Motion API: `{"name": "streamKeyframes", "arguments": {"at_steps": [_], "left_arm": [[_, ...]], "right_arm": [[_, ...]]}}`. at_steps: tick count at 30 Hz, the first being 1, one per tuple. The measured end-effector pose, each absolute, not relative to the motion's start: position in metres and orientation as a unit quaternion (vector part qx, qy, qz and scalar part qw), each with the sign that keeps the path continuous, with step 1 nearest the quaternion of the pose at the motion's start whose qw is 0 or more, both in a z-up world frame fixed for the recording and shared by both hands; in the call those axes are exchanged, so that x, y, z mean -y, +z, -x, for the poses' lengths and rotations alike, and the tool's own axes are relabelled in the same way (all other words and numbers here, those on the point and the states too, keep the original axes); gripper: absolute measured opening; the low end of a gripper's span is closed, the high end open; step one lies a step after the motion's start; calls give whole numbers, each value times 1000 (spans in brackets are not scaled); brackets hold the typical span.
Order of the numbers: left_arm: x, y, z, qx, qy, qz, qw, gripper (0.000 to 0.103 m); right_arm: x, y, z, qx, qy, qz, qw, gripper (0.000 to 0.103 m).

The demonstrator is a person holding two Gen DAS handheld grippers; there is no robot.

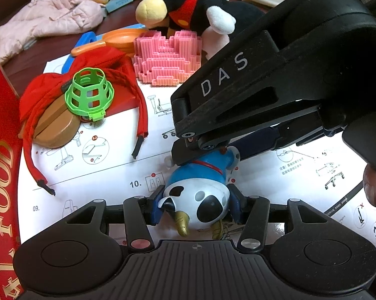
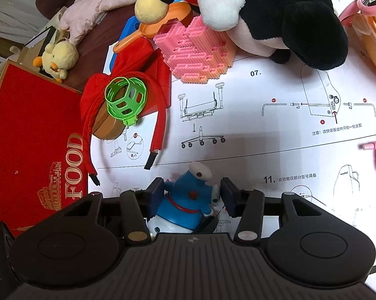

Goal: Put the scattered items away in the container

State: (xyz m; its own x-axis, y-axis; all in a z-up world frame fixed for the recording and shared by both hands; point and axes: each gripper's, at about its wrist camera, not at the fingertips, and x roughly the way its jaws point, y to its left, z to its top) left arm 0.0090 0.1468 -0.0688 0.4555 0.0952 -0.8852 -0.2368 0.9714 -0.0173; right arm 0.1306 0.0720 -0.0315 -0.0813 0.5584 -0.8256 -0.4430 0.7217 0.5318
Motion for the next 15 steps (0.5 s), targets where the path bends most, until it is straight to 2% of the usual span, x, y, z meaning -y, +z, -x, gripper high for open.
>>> {"name": "streamKeyframes", "arguments": {"at_steps": [15], "left_arm": [[-139, -42, -1, -490, 104, 57, 864, 53]], "right_arm": [[-62, -3, -119, -609, 381, -49, 694, 55]]}}
